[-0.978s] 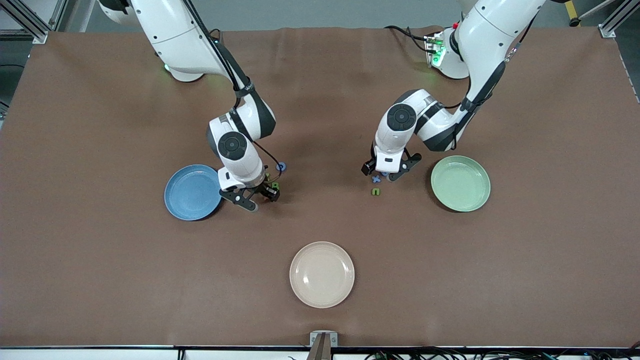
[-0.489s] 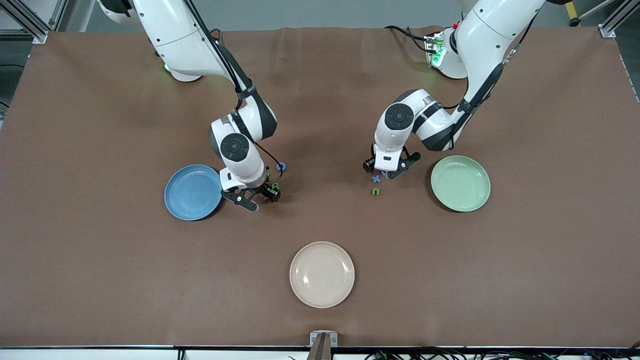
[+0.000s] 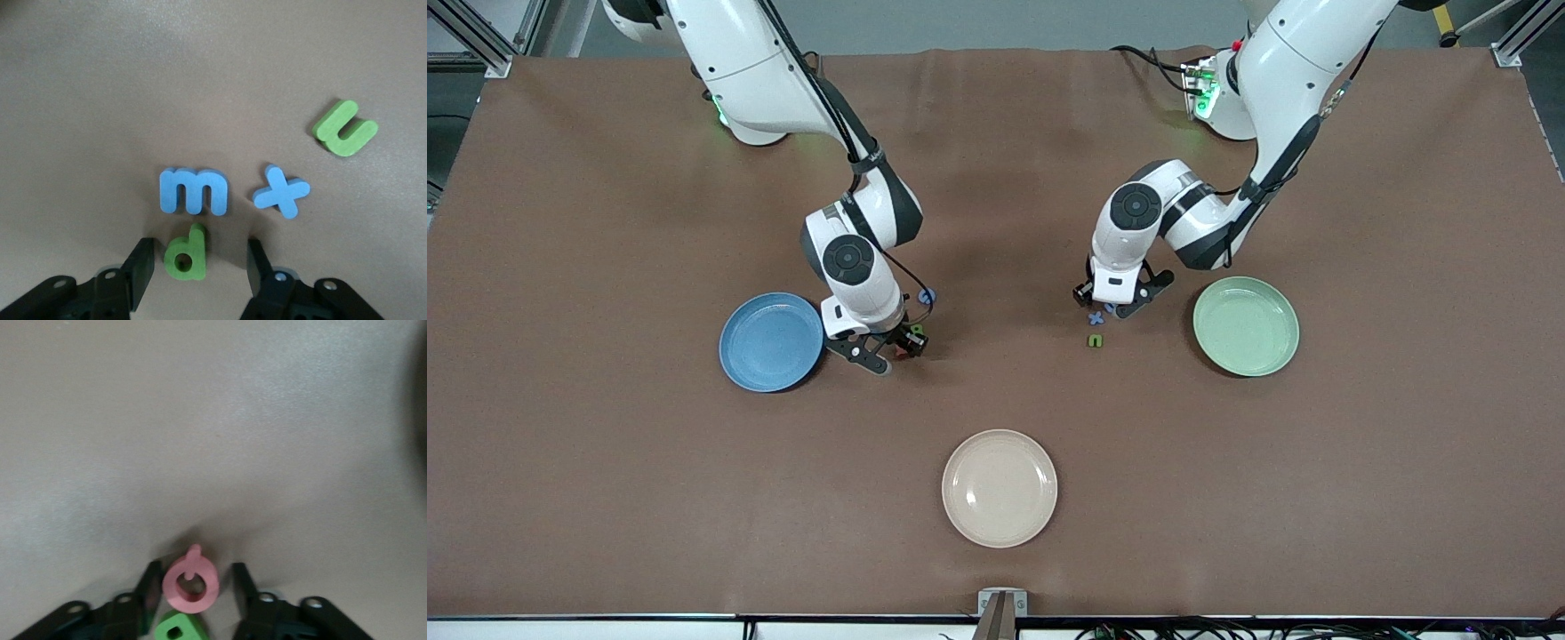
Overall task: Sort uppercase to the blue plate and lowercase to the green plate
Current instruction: 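Place the pink o and green d on the blue and green plates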
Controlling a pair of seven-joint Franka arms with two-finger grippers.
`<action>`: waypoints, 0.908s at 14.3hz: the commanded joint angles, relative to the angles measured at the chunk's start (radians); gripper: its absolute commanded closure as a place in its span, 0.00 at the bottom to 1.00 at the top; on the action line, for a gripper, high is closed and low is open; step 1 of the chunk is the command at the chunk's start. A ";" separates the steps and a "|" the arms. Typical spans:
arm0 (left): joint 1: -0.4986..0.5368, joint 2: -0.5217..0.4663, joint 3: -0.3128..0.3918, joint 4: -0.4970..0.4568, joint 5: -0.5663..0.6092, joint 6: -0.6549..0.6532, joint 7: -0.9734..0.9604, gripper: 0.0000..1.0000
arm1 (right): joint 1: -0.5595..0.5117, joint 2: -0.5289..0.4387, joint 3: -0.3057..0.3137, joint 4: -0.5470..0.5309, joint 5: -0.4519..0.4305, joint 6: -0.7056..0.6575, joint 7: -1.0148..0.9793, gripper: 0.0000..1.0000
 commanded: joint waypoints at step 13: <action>0.000 0.005 -0.007 -0.001 0.030 0.011 -0.026 0.78 | -0.204 -0.184 -0.010 0.037 -0.003 -0.385 -0.342 1.00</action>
